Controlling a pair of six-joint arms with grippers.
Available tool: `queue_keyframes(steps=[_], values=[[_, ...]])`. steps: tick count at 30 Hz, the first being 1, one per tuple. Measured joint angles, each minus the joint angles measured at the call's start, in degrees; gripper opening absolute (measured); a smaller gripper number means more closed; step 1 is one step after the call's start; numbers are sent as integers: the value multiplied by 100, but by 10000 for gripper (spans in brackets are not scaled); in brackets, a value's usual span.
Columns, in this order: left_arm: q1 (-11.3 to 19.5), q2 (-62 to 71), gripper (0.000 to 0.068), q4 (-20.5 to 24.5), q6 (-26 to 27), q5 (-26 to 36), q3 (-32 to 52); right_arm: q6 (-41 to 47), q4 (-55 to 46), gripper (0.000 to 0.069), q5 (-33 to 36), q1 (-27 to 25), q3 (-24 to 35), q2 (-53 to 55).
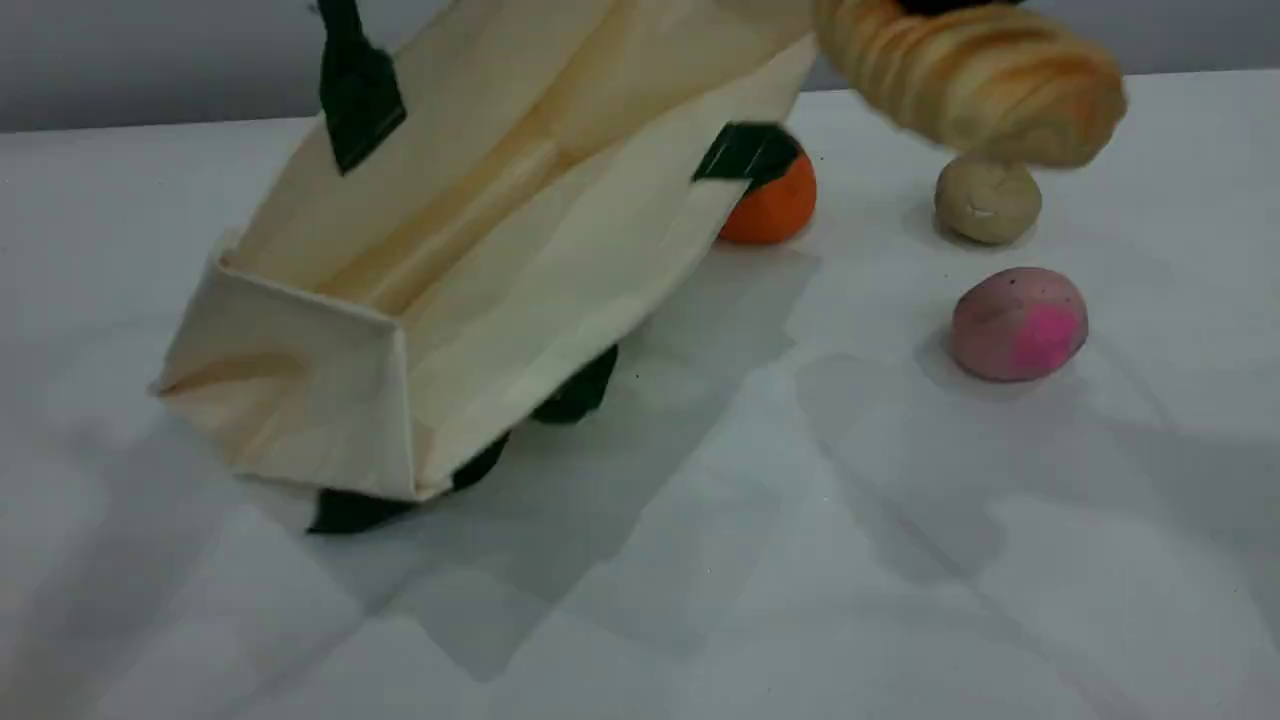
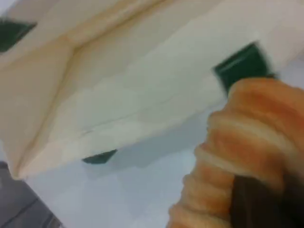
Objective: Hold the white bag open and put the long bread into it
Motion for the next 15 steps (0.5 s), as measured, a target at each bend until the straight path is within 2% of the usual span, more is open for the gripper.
queue_keyframes(steps=[5, 9, 15], values=[[-201, -6, 94, 45, 1, 333, 5, 0, -71, 50, -174, 410, 6, 0], [-201, -6, 94, 316, -106, 310, 10, 0, -93, 50, -214, 380, 6, 0], [-320, -6, 94, 271, -131, 249, 16, 0, 64, 50, -209, 386, 6, 0]])
